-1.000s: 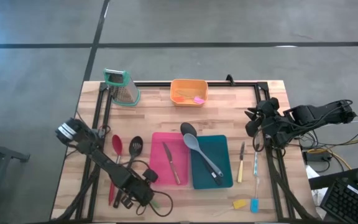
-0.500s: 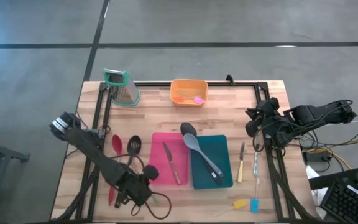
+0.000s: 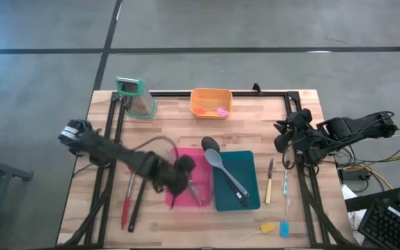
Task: Pick & Place Kitchen Items
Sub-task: Put the green knife into the red bin
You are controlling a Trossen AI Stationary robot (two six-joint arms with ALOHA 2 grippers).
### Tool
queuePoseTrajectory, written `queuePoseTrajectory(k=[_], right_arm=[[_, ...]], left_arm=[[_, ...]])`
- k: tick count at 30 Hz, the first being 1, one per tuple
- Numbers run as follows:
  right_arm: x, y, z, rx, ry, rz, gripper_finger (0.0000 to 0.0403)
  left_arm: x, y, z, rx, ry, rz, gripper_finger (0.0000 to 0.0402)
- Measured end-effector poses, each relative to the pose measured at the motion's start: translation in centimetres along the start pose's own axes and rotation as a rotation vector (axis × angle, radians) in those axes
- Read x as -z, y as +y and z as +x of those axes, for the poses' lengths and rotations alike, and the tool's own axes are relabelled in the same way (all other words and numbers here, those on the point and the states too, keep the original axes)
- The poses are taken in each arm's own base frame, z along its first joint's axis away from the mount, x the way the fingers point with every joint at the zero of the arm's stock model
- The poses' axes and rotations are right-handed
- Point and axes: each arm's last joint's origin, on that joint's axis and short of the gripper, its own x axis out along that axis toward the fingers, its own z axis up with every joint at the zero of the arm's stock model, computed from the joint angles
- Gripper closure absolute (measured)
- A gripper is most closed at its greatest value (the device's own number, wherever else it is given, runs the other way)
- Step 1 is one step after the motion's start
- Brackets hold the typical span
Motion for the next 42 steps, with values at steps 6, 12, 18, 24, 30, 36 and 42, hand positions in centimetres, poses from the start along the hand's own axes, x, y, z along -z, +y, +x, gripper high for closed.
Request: queuePoseTrajectory(k=[6, 12, 18, 24, 30, 36, 42], right_arm=[[0.0, 0.0, 0.0, 0.001, 0.001, -0.004, 0.0310], [0.0, 0.0, 0.0, 0.002, 0.002, -0.030, 0.0315], [0.0, 0.0, 0.0, 0.003, 0.002, -0.044, 0.0338], [0.0, 0.0, 0.0, 0.003, 0.003, -0.044, 0.0354], [0.0, 0.0, 0.0, 0.002, 0.002, -0.047, 0.0350], [0.0, 0.0, 0.0, 0.002, 0.002, -0.047, 0.0333], [0.0, 0.0, 0.0, 0.002, 0.001, -0.047, 0.0315]], left_arm=[[2.6, 3.2, 1.5, 0.108, -0.165, -0.063, 0.0364], [3.7, 3.4, 2.8, 0.103, -0.168, -0.064, 0.0364], [3.9, 2.3, 4.4, 0.114, -0.224, -0.009, 0.0364], [4.6, 1.2, 5.9, 0.111, -0.237, 0.024, 0.0364], [5.0, 0.4, 6.7, 0.121, -0.250, 0.017, 0.0364], [5.6, -0.1, 7.7, 0.113, -0.264, 0.003, 0.0364], [6.4, -0.4, 8.7, 0.102, -0.315, 0.003, 0.0364]])
